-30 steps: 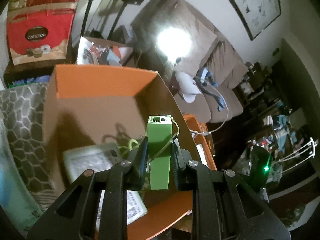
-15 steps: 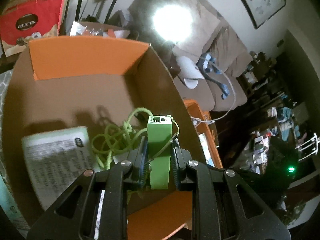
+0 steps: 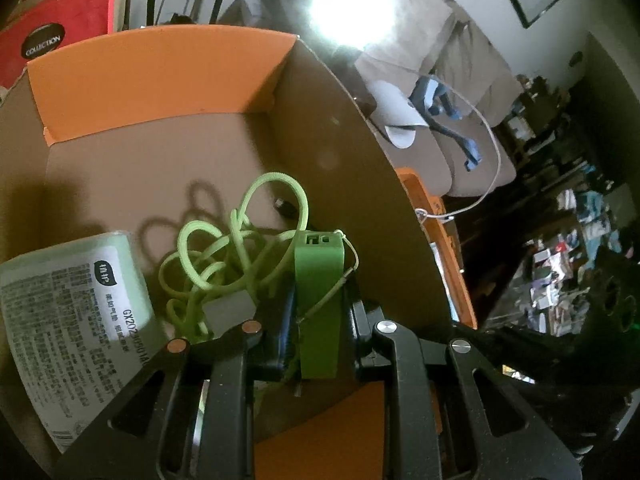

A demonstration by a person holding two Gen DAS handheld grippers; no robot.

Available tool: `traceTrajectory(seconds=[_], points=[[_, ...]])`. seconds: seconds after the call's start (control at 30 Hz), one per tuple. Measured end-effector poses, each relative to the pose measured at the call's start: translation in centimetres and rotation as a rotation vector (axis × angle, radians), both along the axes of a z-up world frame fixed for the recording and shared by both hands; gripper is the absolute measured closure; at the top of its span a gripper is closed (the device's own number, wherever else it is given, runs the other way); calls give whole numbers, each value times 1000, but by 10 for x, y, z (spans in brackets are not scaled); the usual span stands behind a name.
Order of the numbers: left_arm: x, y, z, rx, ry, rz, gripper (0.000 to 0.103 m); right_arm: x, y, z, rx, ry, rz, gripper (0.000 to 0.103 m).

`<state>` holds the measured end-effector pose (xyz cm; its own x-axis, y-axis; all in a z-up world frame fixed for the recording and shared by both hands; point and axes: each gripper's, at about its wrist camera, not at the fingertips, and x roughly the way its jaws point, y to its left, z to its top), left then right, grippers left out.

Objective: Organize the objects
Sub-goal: 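Lower the power bank beside the lime-green cable and open the left gripper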

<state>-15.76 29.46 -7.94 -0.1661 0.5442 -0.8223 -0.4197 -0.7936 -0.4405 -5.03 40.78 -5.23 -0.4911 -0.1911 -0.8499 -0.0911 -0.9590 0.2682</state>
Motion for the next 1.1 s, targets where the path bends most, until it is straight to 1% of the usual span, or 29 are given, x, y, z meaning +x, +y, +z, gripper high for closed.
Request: traceTrajectory(seconds=[0.13, 0.2, 0.27, 0.33, 0.4, 0.57, 0.67, 0.8, 1.1], points=[[4, -2, 6, 6, 9, -13, 83, 0, 0, 0, -1, 0, -1, 91], [5, -3, 11, 14, -2, -22, 75, 0, 0, 0, -3, -1, -2, 91], [6, -6, 17, 24, 9, -22, 71, 0, 0, 0, 0, 0, 0, 91], [6, -11, 24, 20, 28, -20, 67, 0, 0, 0, -1, 0, -1, 91], [9, -19, 33, 23, 49, -17, 57, 0, 0, 0, -2, 0, -1, 91], [18, -34, 53, -4, 126, -23, 44, 0, 0, 0, 0, 0, -1, 91], [22, -40, 62, -21, 148, -29, 43, 0, 0, 0, 0, -1, -1, 91], [27, -44, 68, -71, 190, -27, 40, 0, 0, -1, 1, -1, -2, 91], [34, -50, 64, -140, 226, -19, 39, 0, 0, 0, -1, -1, -2, 91]])
